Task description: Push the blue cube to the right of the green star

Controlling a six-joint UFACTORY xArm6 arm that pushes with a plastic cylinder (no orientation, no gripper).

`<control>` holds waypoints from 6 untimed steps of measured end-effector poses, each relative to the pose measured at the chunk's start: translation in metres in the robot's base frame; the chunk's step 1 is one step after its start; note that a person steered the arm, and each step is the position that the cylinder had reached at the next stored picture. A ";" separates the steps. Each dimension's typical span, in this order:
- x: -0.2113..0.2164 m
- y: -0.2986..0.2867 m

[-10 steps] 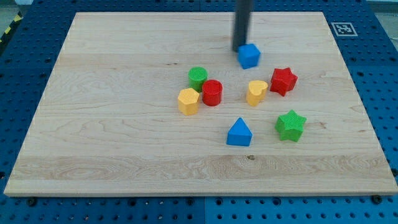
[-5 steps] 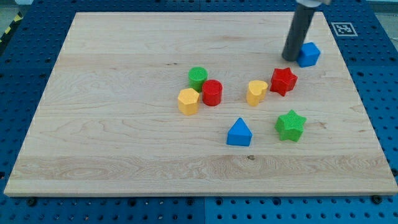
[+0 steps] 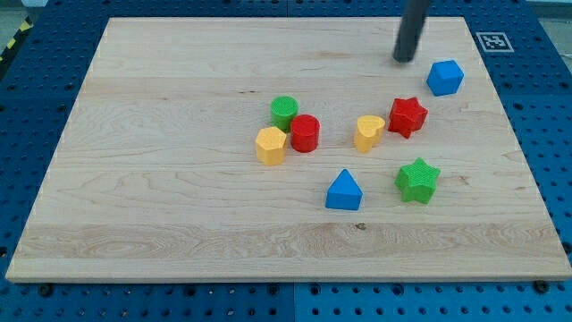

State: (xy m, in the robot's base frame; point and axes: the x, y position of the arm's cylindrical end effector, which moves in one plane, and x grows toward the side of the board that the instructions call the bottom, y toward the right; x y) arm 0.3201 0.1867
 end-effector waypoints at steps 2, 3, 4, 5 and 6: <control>0.062 -0.027; -0.016 -0.098; -0.077 -0.079; -0.057 0.020; 0.027 0.044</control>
State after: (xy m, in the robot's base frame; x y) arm 0.3470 0.2308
